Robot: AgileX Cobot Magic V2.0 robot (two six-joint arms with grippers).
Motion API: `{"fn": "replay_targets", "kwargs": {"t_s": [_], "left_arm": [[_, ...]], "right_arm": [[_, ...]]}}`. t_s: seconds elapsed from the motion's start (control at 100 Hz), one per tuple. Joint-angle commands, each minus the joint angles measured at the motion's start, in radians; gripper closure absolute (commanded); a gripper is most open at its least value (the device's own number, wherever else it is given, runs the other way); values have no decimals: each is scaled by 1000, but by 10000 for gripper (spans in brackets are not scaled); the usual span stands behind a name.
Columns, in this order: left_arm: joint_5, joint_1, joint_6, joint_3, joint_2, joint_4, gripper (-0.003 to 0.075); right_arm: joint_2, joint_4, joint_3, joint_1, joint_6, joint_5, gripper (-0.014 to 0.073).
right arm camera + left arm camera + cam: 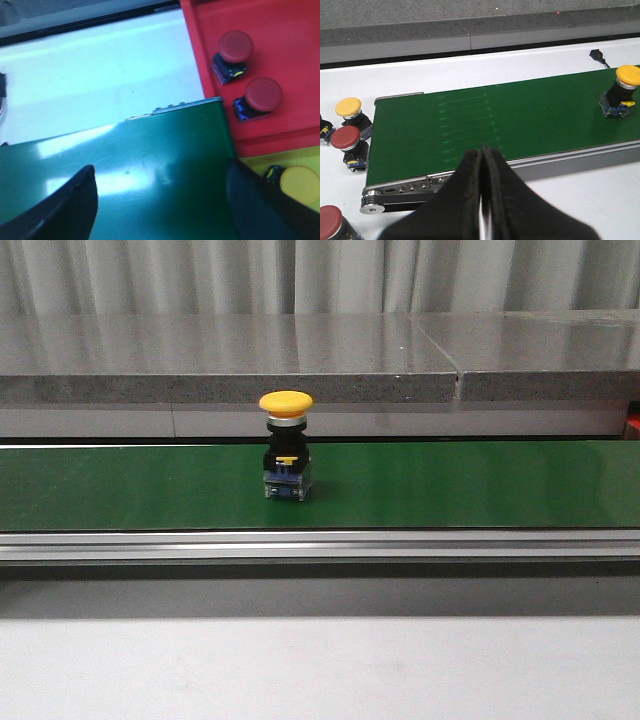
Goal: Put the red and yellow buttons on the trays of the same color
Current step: 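Move the right gripper to the yellow button on the belt and grasp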
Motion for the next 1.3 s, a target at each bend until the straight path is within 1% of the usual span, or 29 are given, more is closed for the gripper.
{"fn": "replay_targets", "kwargs": {"t_s": [0.0,0.17,0.37,0.49,0.65,0.82,1.0,1.12,1.29], "left_arm": [[-65,-8,-1,-24,4,-20,741],[-65,-8,-1,-24,4,-20,741],[-65,-8,-1,-24,4,-20,741],[-65,-8,-1,-24,4,-20,741],[-65,-8,-1,-24,4,-20,741],[-65,-8,-1,-24,4,-20,741],[-65,-8,-1,-24,4,-20,741],[-65,-8,-1,-24,4,-20,741],[-65,-8,-1,-24,4,-20,741]], "right_arm": [[-63,4,-23,50,-13,4,52],[-80,4,-23,168,-13,87,52],[-80,12,-23,334,-58,131,52],[-74,13,-25,398,-66,152,52],[-50,13,-27,447,-66,153,49],[-13,29,-28,477,-87,141,44],[44,46,-50,509,-108,168,-54],[89,50,-90,541,-139,194,-55],[167,109,-166,566,-245,218,-55]]}}
